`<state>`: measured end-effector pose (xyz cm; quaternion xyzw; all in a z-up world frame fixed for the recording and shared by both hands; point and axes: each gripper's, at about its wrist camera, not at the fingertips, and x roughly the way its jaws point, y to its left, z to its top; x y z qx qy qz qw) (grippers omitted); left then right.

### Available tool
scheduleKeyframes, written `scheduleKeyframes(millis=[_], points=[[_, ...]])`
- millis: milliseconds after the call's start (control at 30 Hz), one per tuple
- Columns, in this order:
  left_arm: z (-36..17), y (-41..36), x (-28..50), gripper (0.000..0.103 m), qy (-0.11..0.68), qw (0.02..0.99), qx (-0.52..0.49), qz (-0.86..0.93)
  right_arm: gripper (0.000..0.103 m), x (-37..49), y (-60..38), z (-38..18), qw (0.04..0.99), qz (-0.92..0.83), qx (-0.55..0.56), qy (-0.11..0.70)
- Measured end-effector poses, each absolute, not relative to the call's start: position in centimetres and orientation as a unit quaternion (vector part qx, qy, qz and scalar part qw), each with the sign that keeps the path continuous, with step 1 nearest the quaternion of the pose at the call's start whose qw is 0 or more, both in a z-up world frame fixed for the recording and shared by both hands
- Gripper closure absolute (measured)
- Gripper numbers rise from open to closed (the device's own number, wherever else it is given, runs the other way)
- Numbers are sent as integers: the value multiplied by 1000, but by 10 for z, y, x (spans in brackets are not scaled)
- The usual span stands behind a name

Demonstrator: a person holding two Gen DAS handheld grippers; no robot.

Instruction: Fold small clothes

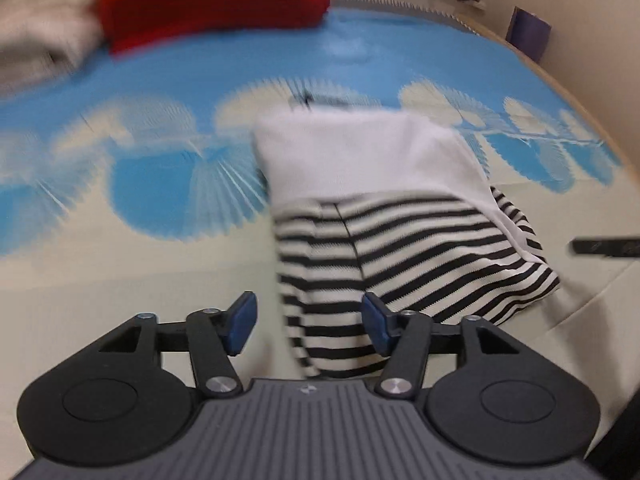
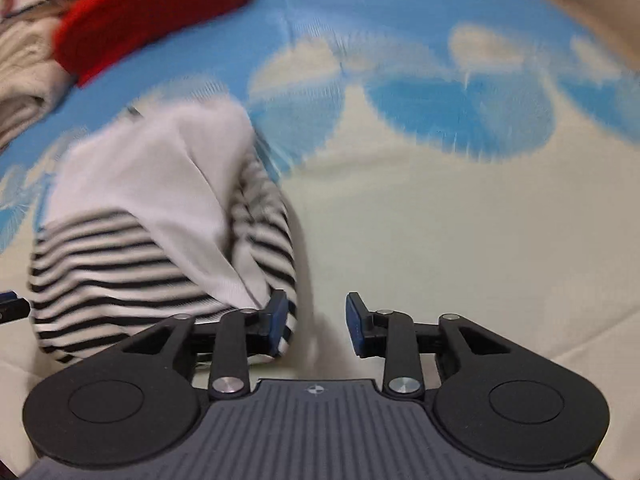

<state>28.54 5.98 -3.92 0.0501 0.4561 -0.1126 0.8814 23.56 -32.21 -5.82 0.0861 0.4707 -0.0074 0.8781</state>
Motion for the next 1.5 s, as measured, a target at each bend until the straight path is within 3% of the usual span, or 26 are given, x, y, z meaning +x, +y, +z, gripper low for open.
scheduleKeyframes(millis=[33, 100, 300, 567, 1500], points=[[-26, 59, 273, 19, 440, 891, 61, -98, 40, 225, -317, -44, 889, -8, 70, 453], [-1, 58, 242, 9, 404, 909, 65, -71, 14, 202, -306, -18, 905, -11, 39, 423], [30, 43, 147, 5, 353, 934, 17, -58, 4, 123, -278, 19, 928, 20, 16, 371], [14, 26, 80, 5, 340, 939, -37, -45, 3, 67, -257, 8, 940, 26, 23, 340], [-3, 11, 90, 5, 335, 942, -10, -22, 3, 66, -229, -4, 936, 27, -4, 350]])
